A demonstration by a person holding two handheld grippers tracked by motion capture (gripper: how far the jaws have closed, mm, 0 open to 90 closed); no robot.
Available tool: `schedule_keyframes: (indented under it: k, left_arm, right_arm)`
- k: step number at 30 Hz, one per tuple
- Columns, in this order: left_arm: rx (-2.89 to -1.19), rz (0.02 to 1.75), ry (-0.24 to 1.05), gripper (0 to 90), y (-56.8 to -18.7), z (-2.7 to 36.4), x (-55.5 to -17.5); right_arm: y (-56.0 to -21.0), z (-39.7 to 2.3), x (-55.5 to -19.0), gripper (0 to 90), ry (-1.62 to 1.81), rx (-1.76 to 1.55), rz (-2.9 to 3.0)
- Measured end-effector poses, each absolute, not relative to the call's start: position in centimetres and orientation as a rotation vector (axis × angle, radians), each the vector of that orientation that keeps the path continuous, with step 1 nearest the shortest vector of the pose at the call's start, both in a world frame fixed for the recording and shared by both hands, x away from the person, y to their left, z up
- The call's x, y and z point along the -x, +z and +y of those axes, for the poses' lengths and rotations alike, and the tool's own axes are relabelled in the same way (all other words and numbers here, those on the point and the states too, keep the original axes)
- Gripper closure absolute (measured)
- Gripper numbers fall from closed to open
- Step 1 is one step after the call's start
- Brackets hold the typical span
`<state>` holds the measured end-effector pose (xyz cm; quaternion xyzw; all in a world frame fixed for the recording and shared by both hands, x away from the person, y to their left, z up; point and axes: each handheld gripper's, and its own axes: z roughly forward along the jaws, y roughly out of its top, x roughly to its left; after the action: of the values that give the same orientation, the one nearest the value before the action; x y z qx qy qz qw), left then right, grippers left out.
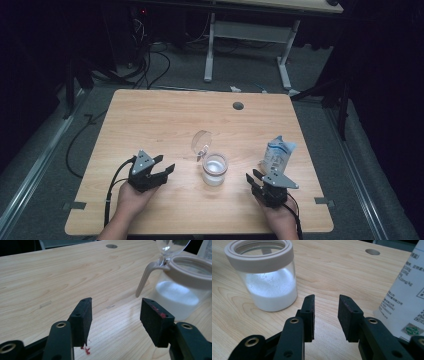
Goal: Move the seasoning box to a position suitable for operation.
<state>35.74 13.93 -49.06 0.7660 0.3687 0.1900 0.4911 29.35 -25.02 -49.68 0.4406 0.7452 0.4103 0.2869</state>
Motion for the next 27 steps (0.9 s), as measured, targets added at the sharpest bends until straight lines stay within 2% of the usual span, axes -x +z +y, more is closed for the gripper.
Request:
schedule_keyframes:
  k: [6,15,17,20,27]
  left_arm:
    - [-1.849,0.890,0.481,47.7,-48.5,13.2,-36.0]
    - [-1.847,0.882,0.470,69.2,-47.3,11.6,-37.5]
    - [-1.838,0.887,0.452,71.3,-46.9,11.2,-37.8]
    - [-1.830,0.884,0.448,79.8,-46.0,10.3,-38.6]
    - [-1.820,0.896,0.428,88.5,-45.2,9.0,-40.0]
  right_arm:
    - [-49.5,-24.9,-29.5,66.6,1.110,-1.159,1.985]
    - [-49.6,-24.5,-29.7,67.4,1.148,-1.129,1.996]
    - [-49.6,-24.4,-29.8,68.6,1.152,-1.122,2.004]
    - [-49.7,-24.0,-29.9,72.8,1.153,-1.108,2.019]
    - [-49.9,-23.0,-30.1,77.4,1.160,-1.074,2.042]
